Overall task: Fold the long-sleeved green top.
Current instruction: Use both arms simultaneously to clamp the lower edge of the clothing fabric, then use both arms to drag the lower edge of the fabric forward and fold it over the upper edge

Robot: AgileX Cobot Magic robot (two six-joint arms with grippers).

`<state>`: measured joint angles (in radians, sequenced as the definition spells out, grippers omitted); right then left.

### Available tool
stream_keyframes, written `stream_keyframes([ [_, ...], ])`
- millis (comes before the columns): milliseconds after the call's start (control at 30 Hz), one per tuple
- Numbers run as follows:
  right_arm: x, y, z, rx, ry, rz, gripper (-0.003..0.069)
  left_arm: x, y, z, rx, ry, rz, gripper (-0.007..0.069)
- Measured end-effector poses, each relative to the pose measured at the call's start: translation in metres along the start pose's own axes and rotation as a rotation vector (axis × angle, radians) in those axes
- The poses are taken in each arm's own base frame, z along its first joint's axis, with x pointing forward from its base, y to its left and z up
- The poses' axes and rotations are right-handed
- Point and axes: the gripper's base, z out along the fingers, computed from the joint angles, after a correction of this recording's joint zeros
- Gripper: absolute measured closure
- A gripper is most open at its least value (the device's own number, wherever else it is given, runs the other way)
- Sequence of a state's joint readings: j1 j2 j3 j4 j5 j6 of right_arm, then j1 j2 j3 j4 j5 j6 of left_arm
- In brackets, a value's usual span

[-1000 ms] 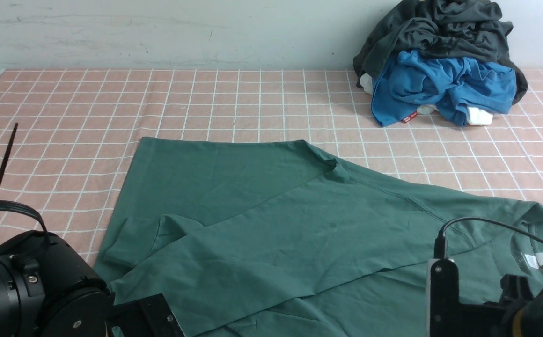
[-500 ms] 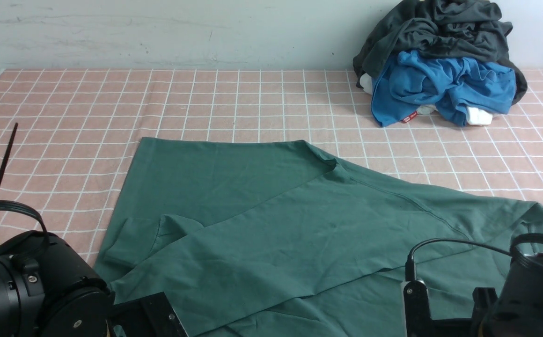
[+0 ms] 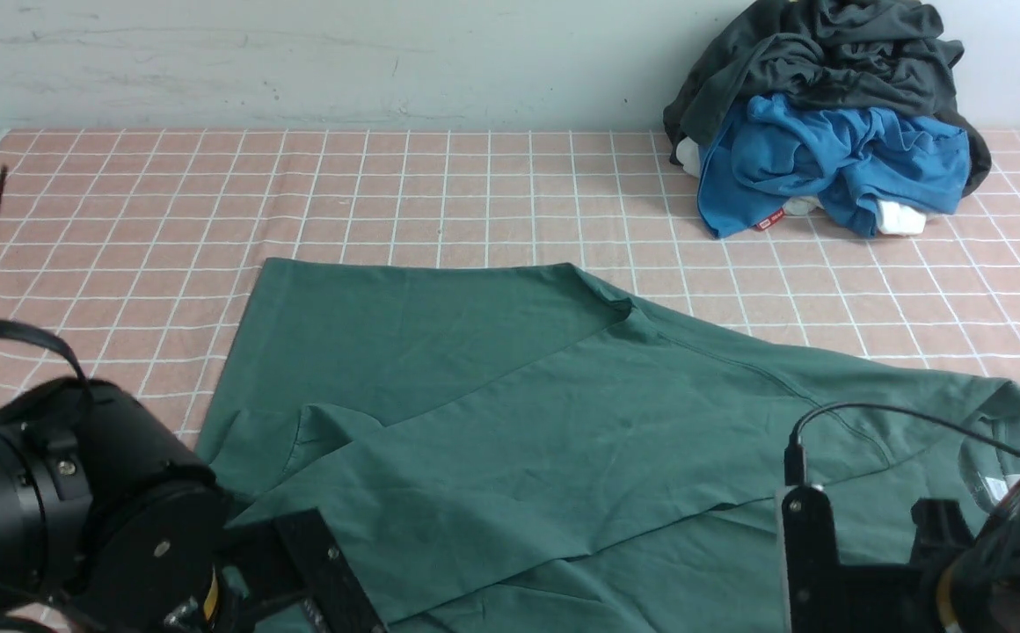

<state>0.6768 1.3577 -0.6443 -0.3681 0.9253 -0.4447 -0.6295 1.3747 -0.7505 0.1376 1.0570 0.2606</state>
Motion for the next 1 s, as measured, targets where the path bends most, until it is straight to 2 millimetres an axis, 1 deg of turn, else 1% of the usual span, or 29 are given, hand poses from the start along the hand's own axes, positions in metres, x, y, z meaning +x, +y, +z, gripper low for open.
stream_keyframes([
  [100, 0.002, -0.026, -0.018, 0.029, -0.005, 0.102, 0.0642, -0.017, 0.016, -0.029, -0.051, -0.1, -0.031, 0.0618],
  [133, 0.006, -0.04, -0.025, 0.04, -0.014, 0.165, 0.0642, -0.023, 0.025, -0.042, -0.069, -0.145, -0.055, 0.0617],
  [167, 0.007, -0.047, -0.028, 0.044, -0.02, 0.195, 0.0642, -0.025, 0.031, -0.048, -0.079, -0.166, -0.074, 0.0617],
  [200, 0.008, -0.059, -0.034, 0.056, -0.038, 0.232, 0.0642, -0.028, 0.039, -0.056, -0.092, -0.193, -0.094, 0.0615],
  [233, 0.01, -0.069, -0.039, 0.06, -0.052, 0.27, 0.0642, -0.031, 0.048, -0.067, -0.109, -0.224, -0.114, 0.0615],
  [267, 0.015, -0.085, -0.043, 0.067, -0.07, 0.323, 0.0642, -0.033, 0.063, -0.077, -0.132, -0.25, -0.139, 0.0614],
  [300, 0.016, -0.098, -0.048, 0.079, -0.089, 0.347, 0.0642, -0.035, 0.072, -0.084, -0.146, -0.264, -0.151, 0.0613],
  [333, 0.017, -0.1, -0.049, 0.075, -0.094, 0.356, 0.0642, -0.035, 0.077, -0.088, -0.153, -0.272, -0.161, 0.0611],
  [367, 0.023, -0.123, -0.053, 0.078, -0.119, 0.413, 0.0642, -0.04, 0.096, -0.099, -0.178, -0.287, -0.177, 0.0607],
  [400, 0.022, -0.125, -0.055, 0.081, -0.128, 0.413, 0.0642, -0.039, 0.1, -0.1, -0.182, -0.287, -0.185, 0.0607],
  [433, 0.027, -0.142, -0.058, 0.085, -0.149, 0.449, 0.0642, -0.044, 0.114, -0.104, -0.195, -0.286, -0.189, 0.0608],
  [467, 0.028, -0.154, -0.059, 0.088, -0.167, 0.465, 0.0642, -0.047, 0.127, -0.109, -0.209, -0.293, -0.194, 0.0608],
  [533, 0.028, -0.179, -0.06, 0.097, -0.203, 0.486, 0.0642, -0.058, 0.15, -0.111, -0.226, -0.297, -0.195, 0.0608],
  [567, 0.028, -0.19, -0.059, 0.1, -0.215, 0.497, 0.0642, -0.063, 0.158, -0.11, -0.23, -0.298, -0.192, 0.0608],
  [600, 0.028, -0.192, -0.059, 0.103, -0.215, 0.495, 0.0642, -0.064, 0.16, -0.11, -0.231, -0.298, -0.195, 0.0608],
  [633, 0.029, -0.204, -0.056, 0.104, -0.224, 0.51, 0.0642, -0.072, 0.173, -0.107, -0.236, -0.3, -0.194, 0.0608],
  [700, 0.026, -0.225, -0.049, 0.104, -0.229, 0.523, 0.0642, -0.084, 0.19, -0.102, -0.239, -0.303, -0.205, 0.0608],
  [733, 0.024, -0.235, -0.044, 0.103, -0.227, 0.529, 0.0642, -0.093, 0.201, -0.094, -0.237, -0.297, -0.208, 0.0608],
  [767, 0.023, -0.239, -0.041, 0.099, -0.224, 0.531, 0.0642, -0.097, 0.206, -0.094, -0.242, -0.303, -0.212, 0.0608],
  [833, 0.017, -0.252, -0.027, 0.085, -0.215, 0.529, 0.0642, -0.108, 0.22, -0.085, -0.249, -0.3, -0.218, 0.0608],
  [867, 0.015, -0.256, -0.019, 0.075, -0.208, 0.529, 0.0642, -0.113, 0.226, -0.078, -0.251, -0.294, -0.219, 0.0608],
  [933, 0.011, -0.263, -0.007, 0.066, -0.202, 0.529, 0.0642, -0.121, 0.237, -0.07, -0.277, -0.298, -0.217, 0.0608],
  [967, 0.008, -0.267, 0.003, 0.06, -0.198, 0.528, 0.0642, -0.126, 0.244, -0.063, -0.294, -0.301, -0.213, 0.0608],
  [1000, 0.003, -0.273, 0.019, 0.06, -0.199, 0.527, 0.0642, -0.132, 0.252, -0.054, -0.321, -0.304, -0.207, 0.0608],
])
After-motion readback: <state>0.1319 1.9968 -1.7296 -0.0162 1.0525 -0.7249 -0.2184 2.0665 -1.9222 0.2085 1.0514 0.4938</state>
